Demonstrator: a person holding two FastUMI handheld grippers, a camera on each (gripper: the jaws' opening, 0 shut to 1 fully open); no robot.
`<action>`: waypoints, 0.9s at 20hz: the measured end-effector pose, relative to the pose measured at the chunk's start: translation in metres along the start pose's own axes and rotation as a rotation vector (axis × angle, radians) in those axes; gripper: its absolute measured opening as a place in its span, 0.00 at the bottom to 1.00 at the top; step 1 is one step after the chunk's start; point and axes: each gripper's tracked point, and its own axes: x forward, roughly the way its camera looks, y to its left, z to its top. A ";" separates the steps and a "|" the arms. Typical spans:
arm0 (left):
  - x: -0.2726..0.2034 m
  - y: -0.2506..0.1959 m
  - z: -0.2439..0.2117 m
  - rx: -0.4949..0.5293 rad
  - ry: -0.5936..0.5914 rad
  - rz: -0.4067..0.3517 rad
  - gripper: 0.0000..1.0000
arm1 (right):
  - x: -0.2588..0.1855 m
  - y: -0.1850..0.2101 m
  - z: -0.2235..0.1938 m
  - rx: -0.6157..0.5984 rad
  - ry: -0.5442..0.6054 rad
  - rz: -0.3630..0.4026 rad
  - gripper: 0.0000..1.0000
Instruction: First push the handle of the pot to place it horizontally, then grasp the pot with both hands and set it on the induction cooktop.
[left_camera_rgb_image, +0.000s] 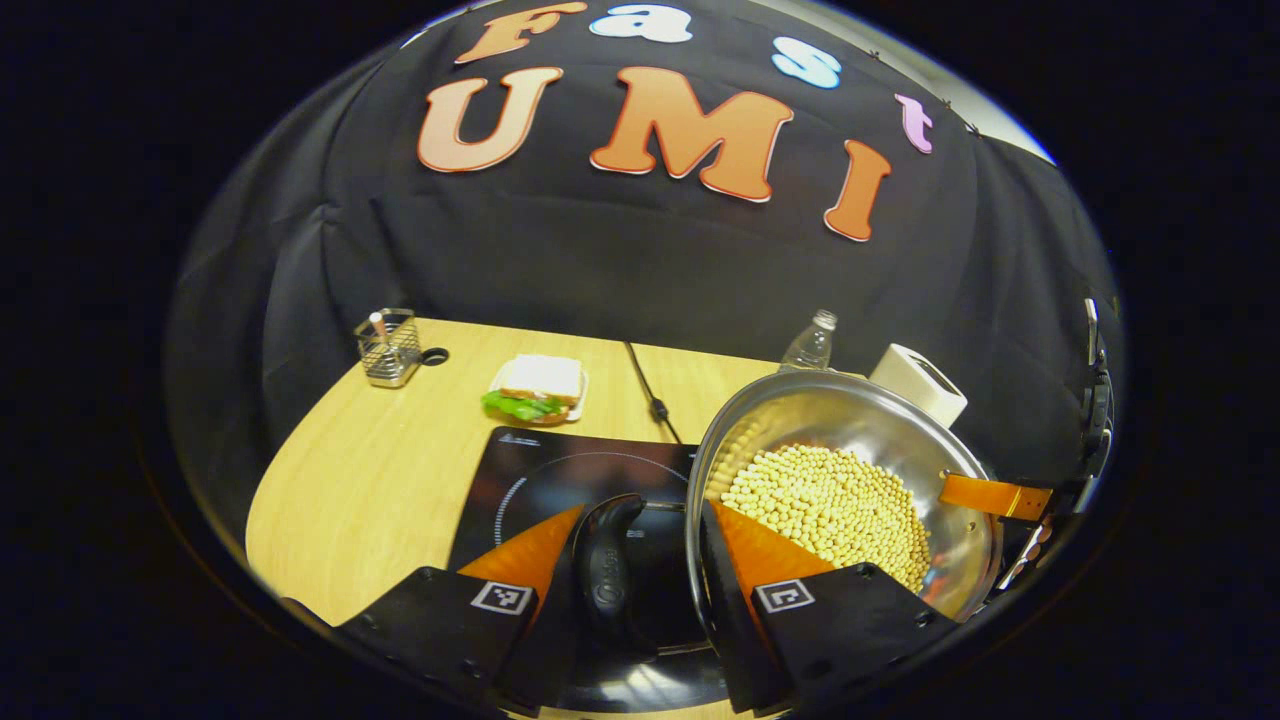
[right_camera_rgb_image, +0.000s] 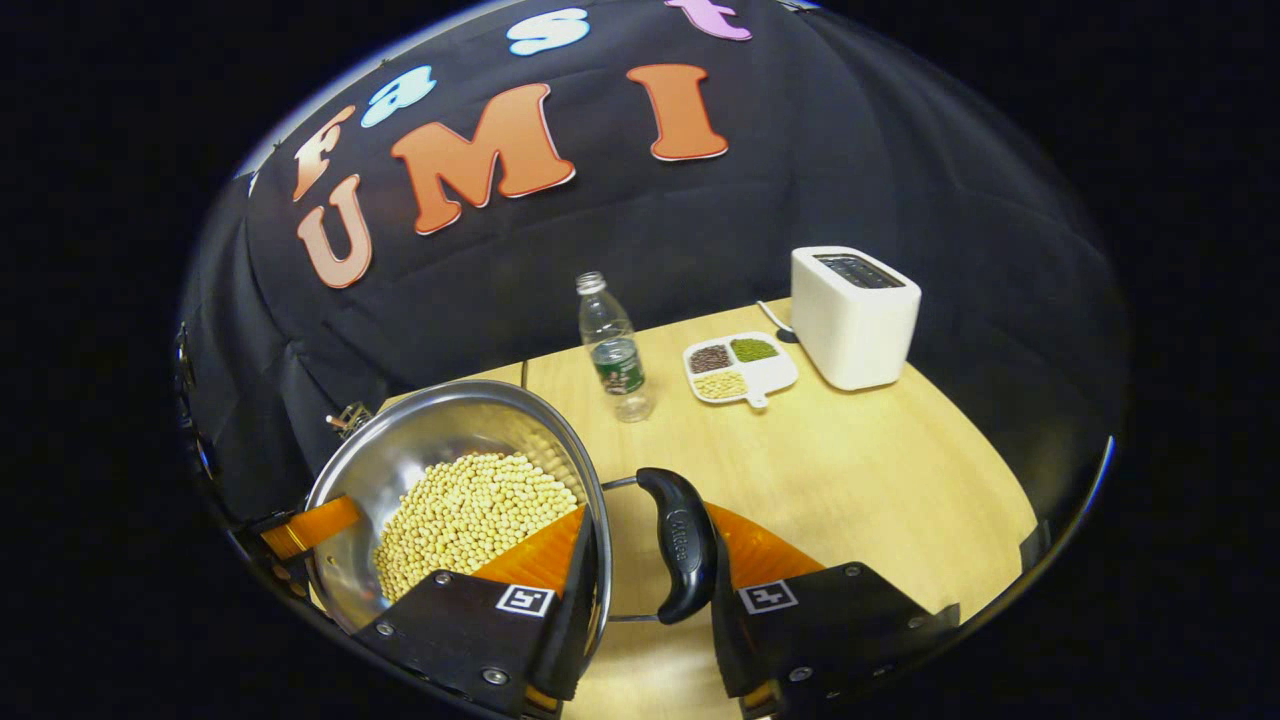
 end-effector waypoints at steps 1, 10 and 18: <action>-0.003 0.014 0.001 0.001 -0.003 0.015 0.69 | 0.003 0.013 -0.002 0.000 -0.002 0.012 0.53; -0.006 0.101 -0.003 -0.020 0.000 0.076 0.67 | 0.027 0.092 -0.028 -0.021 0.026 0.052 0.53; 0.023 0.132 -0.020 -0.025 0.053 0.062 0.64 | 0.054 0.111 -0.048 -0.033 0.063 0.023 0.52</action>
